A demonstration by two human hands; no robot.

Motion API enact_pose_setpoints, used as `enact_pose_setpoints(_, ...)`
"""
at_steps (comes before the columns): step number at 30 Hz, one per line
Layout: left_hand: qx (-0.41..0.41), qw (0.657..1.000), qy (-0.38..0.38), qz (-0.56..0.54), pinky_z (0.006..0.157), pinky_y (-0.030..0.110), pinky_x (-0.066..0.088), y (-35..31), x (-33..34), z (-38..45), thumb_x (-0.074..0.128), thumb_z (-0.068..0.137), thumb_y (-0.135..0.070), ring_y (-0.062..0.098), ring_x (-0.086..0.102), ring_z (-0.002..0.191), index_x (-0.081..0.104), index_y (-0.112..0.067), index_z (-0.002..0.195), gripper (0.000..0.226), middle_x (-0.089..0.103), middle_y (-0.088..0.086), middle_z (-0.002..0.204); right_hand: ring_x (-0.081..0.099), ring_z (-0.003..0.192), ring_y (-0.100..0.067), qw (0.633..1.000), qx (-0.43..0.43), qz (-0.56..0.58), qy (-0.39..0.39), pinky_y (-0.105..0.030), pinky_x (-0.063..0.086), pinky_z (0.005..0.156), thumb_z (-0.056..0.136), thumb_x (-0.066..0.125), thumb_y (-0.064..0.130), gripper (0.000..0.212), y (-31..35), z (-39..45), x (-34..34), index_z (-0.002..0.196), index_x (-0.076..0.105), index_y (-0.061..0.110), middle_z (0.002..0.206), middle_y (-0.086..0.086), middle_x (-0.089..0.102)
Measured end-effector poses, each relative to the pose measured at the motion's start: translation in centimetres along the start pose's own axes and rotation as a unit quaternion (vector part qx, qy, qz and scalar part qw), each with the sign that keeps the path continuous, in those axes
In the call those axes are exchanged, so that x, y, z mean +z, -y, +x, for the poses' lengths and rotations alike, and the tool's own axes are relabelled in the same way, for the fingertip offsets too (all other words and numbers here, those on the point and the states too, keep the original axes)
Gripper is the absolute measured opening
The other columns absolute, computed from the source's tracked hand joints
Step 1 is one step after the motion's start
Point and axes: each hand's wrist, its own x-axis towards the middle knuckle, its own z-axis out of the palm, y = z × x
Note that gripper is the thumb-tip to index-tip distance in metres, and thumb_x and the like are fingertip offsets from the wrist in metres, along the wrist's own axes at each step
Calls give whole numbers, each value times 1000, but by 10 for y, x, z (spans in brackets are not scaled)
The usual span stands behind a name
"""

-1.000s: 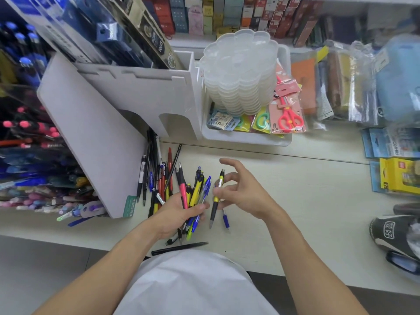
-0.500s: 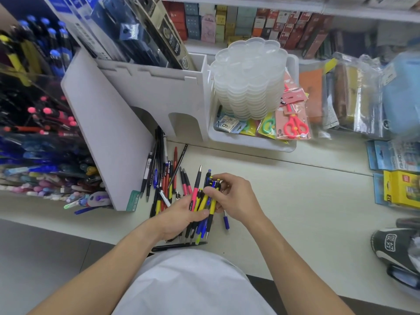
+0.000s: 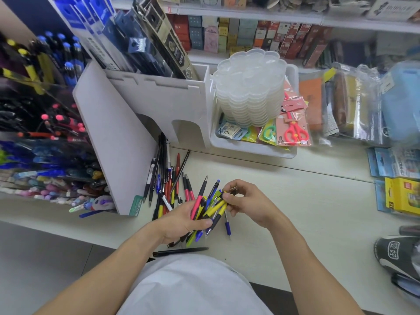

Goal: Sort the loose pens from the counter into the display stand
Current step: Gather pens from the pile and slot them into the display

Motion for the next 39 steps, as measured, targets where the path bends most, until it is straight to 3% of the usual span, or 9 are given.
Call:
enact_pose_setpoints(4, -4, 1000, 9, 15, 106, 39, 48, 4, -1, 0, 78, 86, -25, 17, 69, 106, 61, -22, 124, 42, 74, 1, 111, 63, 64, -23, 1000, 23, 11, 9, -29, 55, 59, 97, 65, 2, 3, -4, -2, -1, 98, 64, 0, 85, -14, 65)
enact_pose_setpoints(13, -12, 1000, 11, -2, 105, 43, 48, 6, -8, -2, 80, 84, -21, 29, 68, 108, 66, -15, 117, 36, 73, 11, 112, 62, 62, -26, 999, 3, 40, -4, -30, 53, 56, 95, 63, -1, 4, -10, -4, 0, 92, 64, 1, 83, -16, 65)
enact_pose_setpoints(18, -22, 998, 50, -41, 77, 40, 56, 8, -9, -8, 73, 82, 2, 32, 65, 75, 51, 12, 117, 43, 66, 25, 82, 59, 58, -25, 994, -15, 77, -78, -30, 51, 54, 94, 60, -7, 9, -12, -8, -17, 90, 64, -1, 77, -17, 63)
enact_pose_setpoints(21, -28, 998, 56, -27, 64, 36, 53, 7, -8, -10, 67, 78, 9, 29, 58, 63, 54, 11, 104, 30, 58, 19, 70, 63, 64, -27, 994, -30, 85, -55, -30, 55, 59, 95, 61, -7, 4, -10, -14, -33, 95, 64, -5, 79, -18, 64)
enact_pose_setpoints(25, -17, 999, 28, -24, 47, 26, 40, 6, -6, -8, 68, 78, -2, 24, 45, 52, 58, 6, 92, 19, 53, 14, 63, 64, 68, -28, 993, -54, 93, -57, -30, 56, 63, 96, 60, -6, 4, -9, -19, -41, 98, 64, -5, 82, -17, 64)
enact_pose_setpoints(29, -2, 994, -26, -104, 42, 22, 35, 11, -9, -8, 78, 85, -11, 16, 46, 52, 65, -6, 95, 17, 55, 10, 65, 63, 67, -27, 986, -87, 120, -79, -30, 56, 62, 96, 58, -7, 6, -8, -27, -47, 97, 63, -4, 82, -16, 64)
enact_pose_setpoints(31, 0, 981, -67, -180, 42, 21, 38, 13, -7, -9, 78, 85, -13, 14, 48, 53, 68, -4, 102, 22, 60, 14, 75, 63, 65, -26, 985, -94, 119, -78, -30, 56, 61, 95, 58, -8, 6, -8, -30, -49, 97, 62, -4, 82, -16, 64)
enact_pose_setpoints(34, 12, 947, -118, -297, 42, 22, 42, 14, -8, -8, 71, 90, -12, 16, 50, 56, 58, 8, 121, 39, 64, 15, 84, 63, 65, -28, 990, -96, 90, -58, -31, 56, 61, 94, 59, -9, 6, -6, -33, -49, 97, 62, -5, 81, -17, 65)
enact_pose_setpoints(39, 23, 981, -88, -173, 52, 30, 47, 11, -4, -10, 74, 86, -36, 16, 54, 62, 61, 0, 118, 50, 67, 6, 85, 65, 63, -26, 995, -98, -6, 6, -32, 58, 63, 94, 62, -9, 4, 6, -30, -25, 95, 63, -5, 81, -15, 66)
